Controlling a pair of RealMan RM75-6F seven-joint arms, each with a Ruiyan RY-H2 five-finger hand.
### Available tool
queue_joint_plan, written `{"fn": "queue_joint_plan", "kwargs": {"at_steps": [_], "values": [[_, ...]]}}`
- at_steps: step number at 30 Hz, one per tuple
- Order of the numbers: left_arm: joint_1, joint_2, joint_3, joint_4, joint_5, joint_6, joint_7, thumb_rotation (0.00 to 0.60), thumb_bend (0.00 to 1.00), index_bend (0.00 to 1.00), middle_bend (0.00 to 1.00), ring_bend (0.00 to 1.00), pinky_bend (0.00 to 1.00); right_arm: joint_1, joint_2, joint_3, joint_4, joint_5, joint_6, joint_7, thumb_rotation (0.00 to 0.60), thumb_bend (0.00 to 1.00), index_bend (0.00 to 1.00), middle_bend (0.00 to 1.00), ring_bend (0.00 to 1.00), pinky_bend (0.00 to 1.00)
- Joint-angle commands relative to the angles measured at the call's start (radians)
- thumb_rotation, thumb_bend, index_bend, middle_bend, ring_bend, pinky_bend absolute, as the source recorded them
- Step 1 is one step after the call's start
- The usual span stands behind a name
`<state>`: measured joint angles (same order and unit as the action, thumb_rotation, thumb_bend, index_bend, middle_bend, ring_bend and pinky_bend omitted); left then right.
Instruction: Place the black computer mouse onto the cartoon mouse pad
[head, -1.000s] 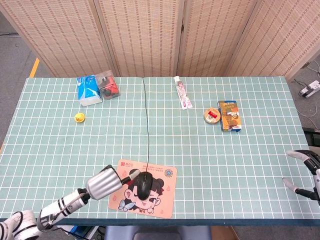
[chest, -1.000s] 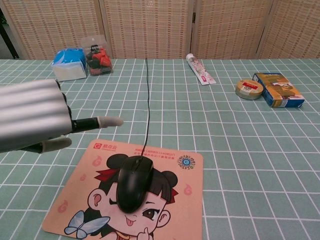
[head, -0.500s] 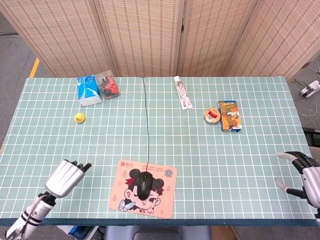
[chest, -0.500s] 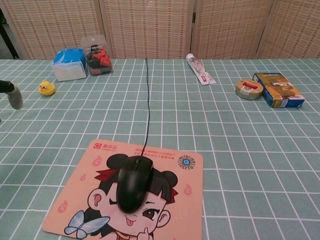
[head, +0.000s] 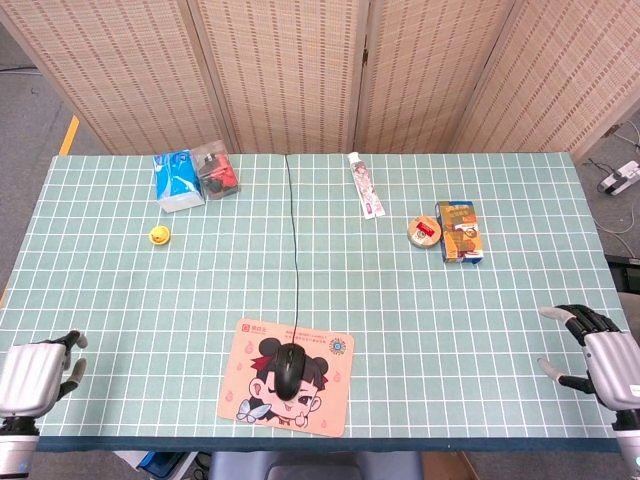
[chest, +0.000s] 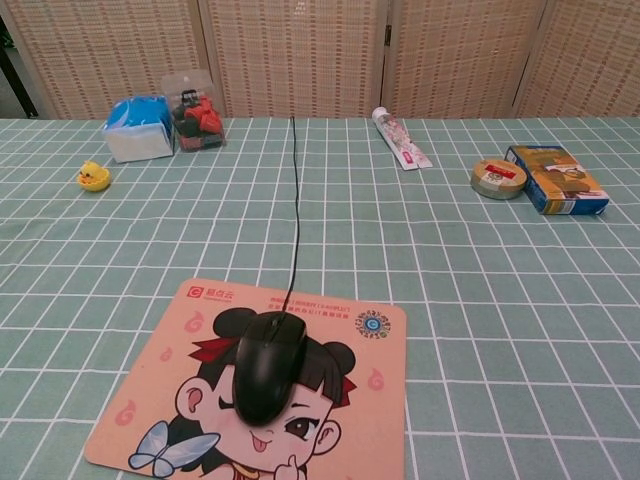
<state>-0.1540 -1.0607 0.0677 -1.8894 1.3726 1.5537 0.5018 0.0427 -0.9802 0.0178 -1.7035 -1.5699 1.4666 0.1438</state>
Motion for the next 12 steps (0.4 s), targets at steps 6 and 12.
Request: {"fn": "queue_joint_plan", "kwargs": {"at_steps": [6,12], "values": [[0.006,-0.032,-0.060,0.103,-0.122,-0.052,-0.033,0.600,0.39,0.57,0.65,0.69,0.87,0.015,-0.013,-0.001,0.001,0.026,-0.038,-0.040,0.600,0.16,0.27,0.29,0.20,0.28],[0.014,-0.041,-0.061,0.120,-0.108,-0.059,-0.050,0.600,0.39,0.57,0.65,0.69,0.87,0.023,-0.016,-0.002,0.004,0.036,-0.055,-0.042,0.600,0.16,0.27,0.29,0.20,0.28]]}}
